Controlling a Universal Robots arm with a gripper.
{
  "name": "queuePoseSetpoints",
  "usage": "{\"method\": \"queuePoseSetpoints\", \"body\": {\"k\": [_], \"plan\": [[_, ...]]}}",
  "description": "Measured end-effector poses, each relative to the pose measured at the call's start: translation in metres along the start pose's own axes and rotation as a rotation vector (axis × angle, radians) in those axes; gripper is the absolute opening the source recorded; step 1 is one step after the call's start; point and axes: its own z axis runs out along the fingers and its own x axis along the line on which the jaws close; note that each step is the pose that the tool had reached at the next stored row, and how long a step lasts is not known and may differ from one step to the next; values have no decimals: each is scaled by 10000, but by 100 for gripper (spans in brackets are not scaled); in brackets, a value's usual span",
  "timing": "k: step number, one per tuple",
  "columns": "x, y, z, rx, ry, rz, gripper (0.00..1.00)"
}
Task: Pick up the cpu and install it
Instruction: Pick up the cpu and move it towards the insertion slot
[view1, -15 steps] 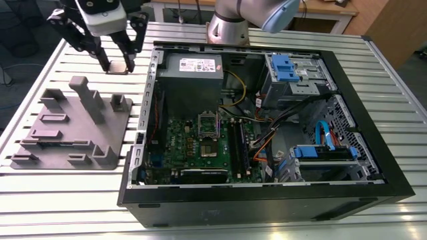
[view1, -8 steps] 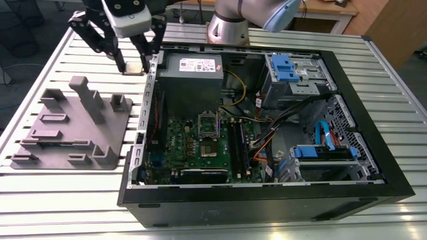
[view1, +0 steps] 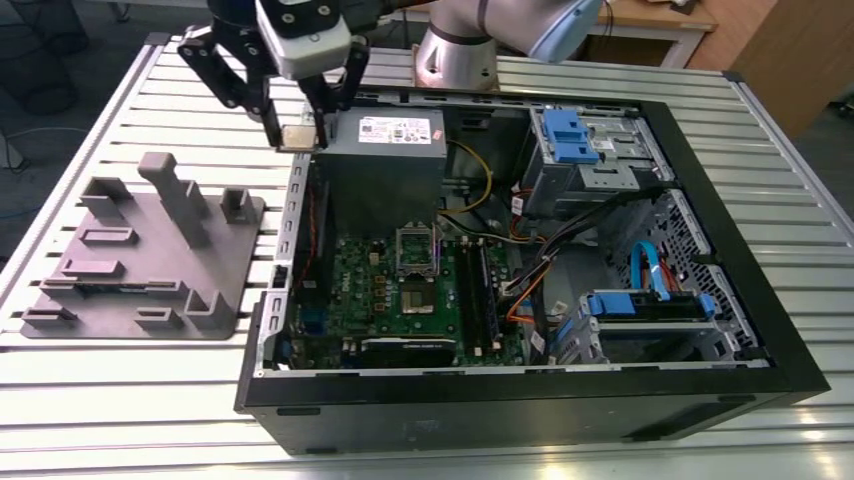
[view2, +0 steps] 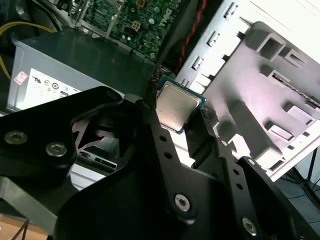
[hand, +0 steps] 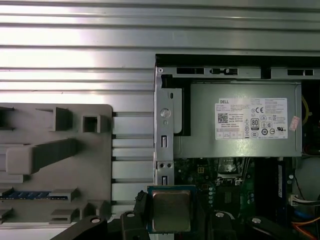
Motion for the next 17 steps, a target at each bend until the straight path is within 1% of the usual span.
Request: {"method": "queuePoseSetpoints", "body": {"k": [10,17], "plan": [[-331,5,24,0,-1,0,47],[-593,9,44,1,1,1,47]]}}
